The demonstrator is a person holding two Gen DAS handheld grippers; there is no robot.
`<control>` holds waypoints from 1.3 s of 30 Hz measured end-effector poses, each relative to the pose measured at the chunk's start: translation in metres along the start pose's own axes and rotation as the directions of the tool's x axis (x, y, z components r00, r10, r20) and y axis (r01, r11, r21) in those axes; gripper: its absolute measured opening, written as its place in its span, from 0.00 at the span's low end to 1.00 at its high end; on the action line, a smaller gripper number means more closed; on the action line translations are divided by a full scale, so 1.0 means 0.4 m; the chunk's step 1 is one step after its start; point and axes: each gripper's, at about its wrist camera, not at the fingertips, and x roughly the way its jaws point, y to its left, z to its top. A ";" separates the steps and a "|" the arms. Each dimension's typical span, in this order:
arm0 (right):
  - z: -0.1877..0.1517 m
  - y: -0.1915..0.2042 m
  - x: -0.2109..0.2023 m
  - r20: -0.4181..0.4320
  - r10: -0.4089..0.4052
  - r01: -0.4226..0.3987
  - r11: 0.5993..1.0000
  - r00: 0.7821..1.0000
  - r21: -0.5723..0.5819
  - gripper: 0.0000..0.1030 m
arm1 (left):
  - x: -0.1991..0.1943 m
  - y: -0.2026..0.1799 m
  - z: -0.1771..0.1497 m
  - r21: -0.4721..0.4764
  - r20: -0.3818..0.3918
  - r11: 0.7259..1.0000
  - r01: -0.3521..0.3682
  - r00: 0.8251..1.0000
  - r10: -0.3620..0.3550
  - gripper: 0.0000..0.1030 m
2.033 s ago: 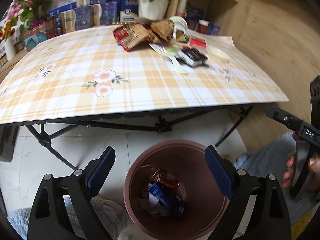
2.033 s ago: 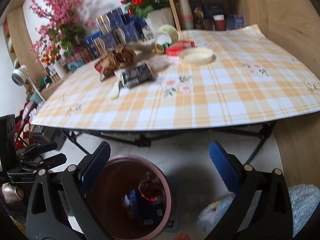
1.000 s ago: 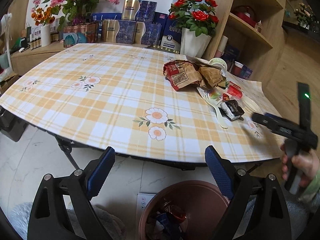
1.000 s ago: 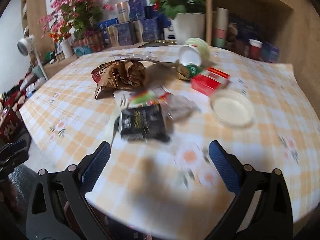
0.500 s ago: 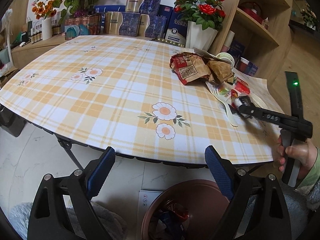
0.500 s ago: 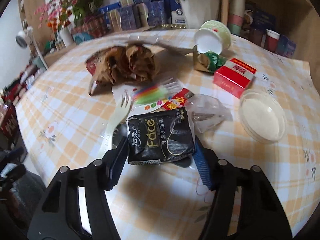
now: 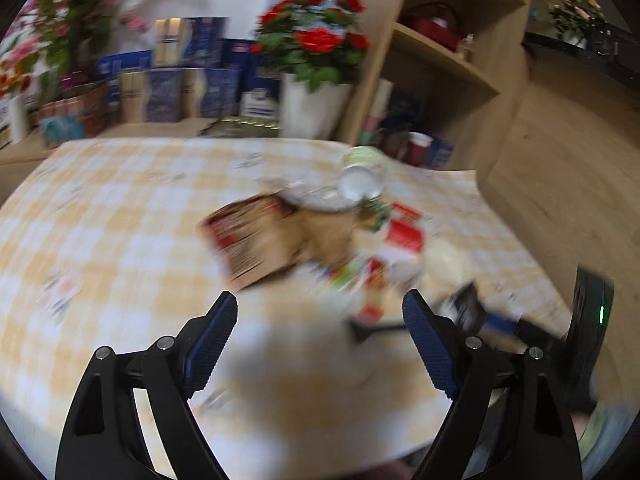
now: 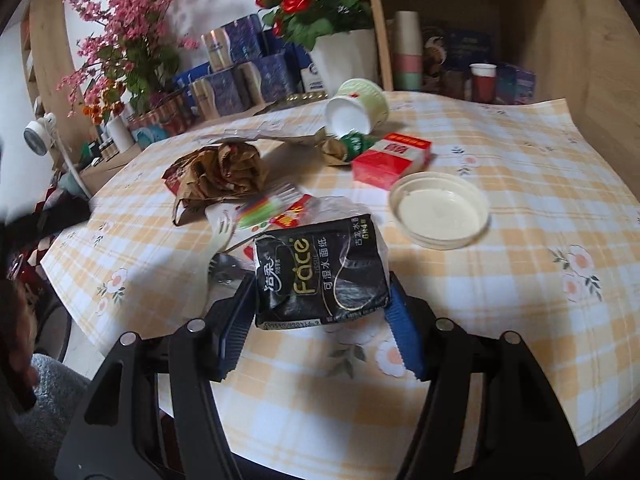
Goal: Collect trash
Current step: 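Grasp the brown paper bag with the left gripper while the right gripper holds the tissue pack, then carry the paper bag into the bin and open the left gripper while the right gripper holds the pack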
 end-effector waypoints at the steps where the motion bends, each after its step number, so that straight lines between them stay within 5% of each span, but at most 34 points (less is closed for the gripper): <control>1: -0.004 -0.006 0.001 0.002 0.003 -0.003 1.000 1.000 0.010 0.62 | 0.039 -0.028 0.023 0.033 -0.009 0.999 -0.013 1.000 0.013 0.80; 5: -0.012 -0.024 -0.002 0.007 0.010 -0.010 1.000 1.000 0.025 0.61 | 0.149 -0.091 0.065 0.120 -0.017 0.989 -0.087 0.996 0.089 0.77; 7: -0.013 -0.029 -0.006 0.015 0.017 -0.018 1.000 1.000 0.025 0.62 | 0.196 -0.106 0.076 0.142 -0.025 0.980 -0.138 0.989 0.143 0.67; 15: -0.019 -0.056 -0.011 0.026 0.034 -0.035 0.999 0.999 0.038 0.62 | 0.296 -0.086 0.094 0.107 -0.079 0.966 -0.236 0.966 0.245 0.61; 17: -0.024 -0.067 -0.009 0.021 0.036 -0.037 0.998 0.999 0.053 0.62 | 0.311 -0.071 0.093 0.093 -0.099 0.963 -0.251 0.960 0.260 0.51; 19: -0.025 -0.073 -0.010 0.021 0.035 -0.037 0.997 0.999 0.062 0.62 | 0.318 -0.046 0.086 0.055 -0.131 0.969 -0.239 0.961 0.245 0.26; 20: -0.026 -0.075 -0.011 0.023 0.036 -0.037 0.997 0.999 0.065 0.62 | 0.317 -0.038 0.081 0.043 -0.140 0.969 -0.245 0.958 0.249 0.24; 27: -0.029 -0.065 -0.018 0.030 0.032 -0.033 0.998 0.999 0.052 0.62 | 0.243 0.011 0.048 0.046 -0.172 0.977 -0.211 0.961 0.215 0.18; 34: -0.029 -0.034 -0.035 0.036 0.031 -0.032 0.999 0.999 0.025 0.62 | 0.099 0.115 0.027 0.007 -0.163 0.965 -0.264 0.951 0.261 0.17; 39: -0.027 0.001 -0.060 0.042 0.032 -0.031 0.999 0.999 -0.012 0.61 | -0.007 0.135 0.005 -0.002 -0.128 0.972 -0.237 0.964 0.235 0.17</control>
